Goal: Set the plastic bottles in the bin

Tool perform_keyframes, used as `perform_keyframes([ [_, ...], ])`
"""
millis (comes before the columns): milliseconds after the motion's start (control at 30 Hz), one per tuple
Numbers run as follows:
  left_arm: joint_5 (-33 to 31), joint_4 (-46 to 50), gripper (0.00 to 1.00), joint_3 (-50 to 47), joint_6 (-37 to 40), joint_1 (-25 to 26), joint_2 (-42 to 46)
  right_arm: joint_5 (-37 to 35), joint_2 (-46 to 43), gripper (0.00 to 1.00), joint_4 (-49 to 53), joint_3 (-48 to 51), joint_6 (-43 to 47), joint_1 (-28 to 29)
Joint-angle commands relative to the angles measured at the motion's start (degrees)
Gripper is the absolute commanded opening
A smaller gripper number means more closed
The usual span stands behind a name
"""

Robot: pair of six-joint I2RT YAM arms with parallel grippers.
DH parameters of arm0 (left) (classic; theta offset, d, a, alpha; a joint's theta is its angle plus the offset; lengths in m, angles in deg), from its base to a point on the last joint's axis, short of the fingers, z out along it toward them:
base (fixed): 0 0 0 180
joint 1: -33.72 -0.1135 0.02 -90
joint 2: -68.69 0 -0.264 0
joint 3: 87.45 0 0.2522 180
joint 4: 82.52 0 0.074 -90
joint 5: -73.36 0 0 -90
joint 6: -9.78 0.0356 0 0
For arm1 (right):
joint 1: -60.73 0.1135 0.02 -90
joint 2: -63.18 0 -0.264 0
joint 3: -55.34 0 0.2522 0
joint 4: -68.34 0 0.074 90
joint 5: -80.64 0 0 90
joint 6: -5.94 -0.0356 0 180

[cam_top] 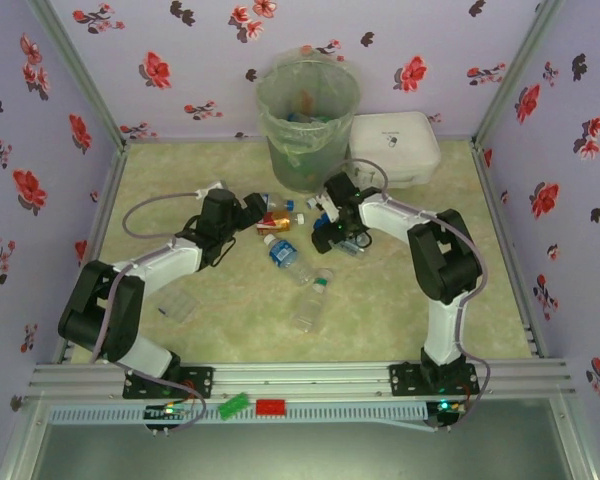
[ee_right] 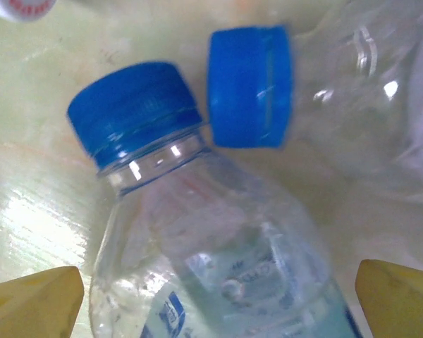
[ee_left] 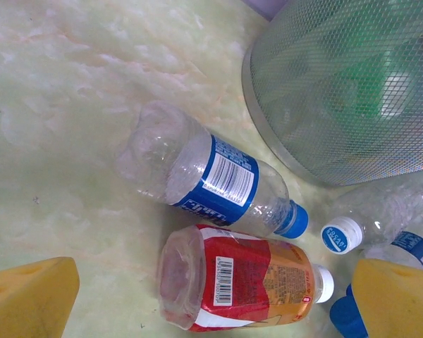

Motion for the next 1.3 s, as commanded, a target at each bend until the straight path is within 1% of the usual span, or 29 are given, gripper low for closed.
perform_keyframes([
  [0,0.16,-1.13,1.0,1.09,-0.6,-0.15,-0.52,-3.03,-2.26,1.0,-0.14,1.23,-1.47,0.4],
  [67,0.13,-1.13,1.0,1.09,-0.77,-0.15,-0.75,-3.34,-1.91,0.97,0.28,0.97,-1.39,0.48],
  [167,0.27,-1.12,1.0,0.83,-1.12,-0.14,-0.68,-3.93,-1.15,0.9,0.97,0.33,-1.14,0.71],
  [333,0.25,-1.22,1.0,0.39,-0.96,-0.11,0.01,-3.44,0.63,0.75,2.74,-1.24,-0.45,1.37],
  [467,0.25,-1.22,1.0,0.22,-0.87,-0.07,0.17,-3.36,0.37,0.62,2.64,-1.05,-0.42,1.64],
  [633,0.25,-1.23,1.0,0.05,-0.95,-0.11,0.29,-2.58,-1.08,0.54,1.86,-0.35,-0.43,1.64],
  [767,0.25,-1.3,1.0,-0.23,-1.03,-0.15,0.53,-1.25,-3.34,0.51,0.58,0.62,-0.51,1.56],
  [867,0.21,-1.39,1.0,-0.38,-0.95,-0.15,0.79,4.19,-7.13,0.5,-2.83,2.88,-1.98,0.5],
  [1000,-0.12,-1.72,1.0,-0.41,-0.72,-0.11,1.0,12.33,-14.52,0.49,-9.4,6.82,-5.34,-2.03],
  [1133,-0.19,-2.84,1.0,-0.55,-0.97,-0.15,0.75,24.38,-21.46,0.48,-17.87,9.84,-10.39,-5.78],
  [1267,-0.19,-3.96,1.0,-0.99,-1.05,-0.15,0.7,32.39,-26.31,0.47,-26.12,10.53,-16.24,-8.56],
])
